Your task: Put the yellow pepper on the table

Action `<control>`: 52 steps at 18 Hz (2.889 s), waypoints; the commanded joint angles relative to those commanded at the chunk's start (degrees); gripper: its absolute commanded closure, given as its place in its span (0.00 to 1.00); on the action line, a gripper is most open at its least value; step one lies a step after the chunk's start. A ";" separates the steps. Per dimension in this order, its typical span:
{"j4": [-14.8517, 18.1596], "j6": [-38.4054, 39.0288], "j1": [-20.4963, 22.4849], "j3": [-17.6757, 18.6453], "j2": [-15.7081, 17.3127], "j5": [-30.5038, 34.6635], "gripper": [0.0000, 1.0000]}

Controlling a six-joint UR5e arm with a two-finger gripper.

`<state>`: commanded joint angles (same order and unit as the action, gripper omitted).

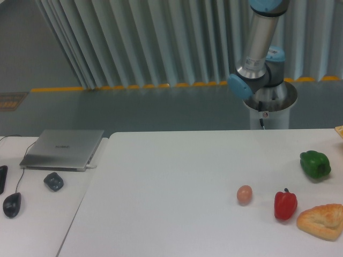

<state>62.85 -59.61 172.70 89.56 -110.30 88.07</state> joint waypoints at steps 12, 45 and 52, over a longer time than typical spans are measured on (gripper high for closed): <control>-4.57 4.59 2.29 -1.23 -5.63 -2.81 0.00; -6.77 10.65 -0.70 -0.88 -7.12 -2.64 0.00; -7.03 10.21 -2.28 -1.75 -8.70 -1.50 0.13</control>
<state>55.81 -49.39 170.42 87.81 -119.00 86.57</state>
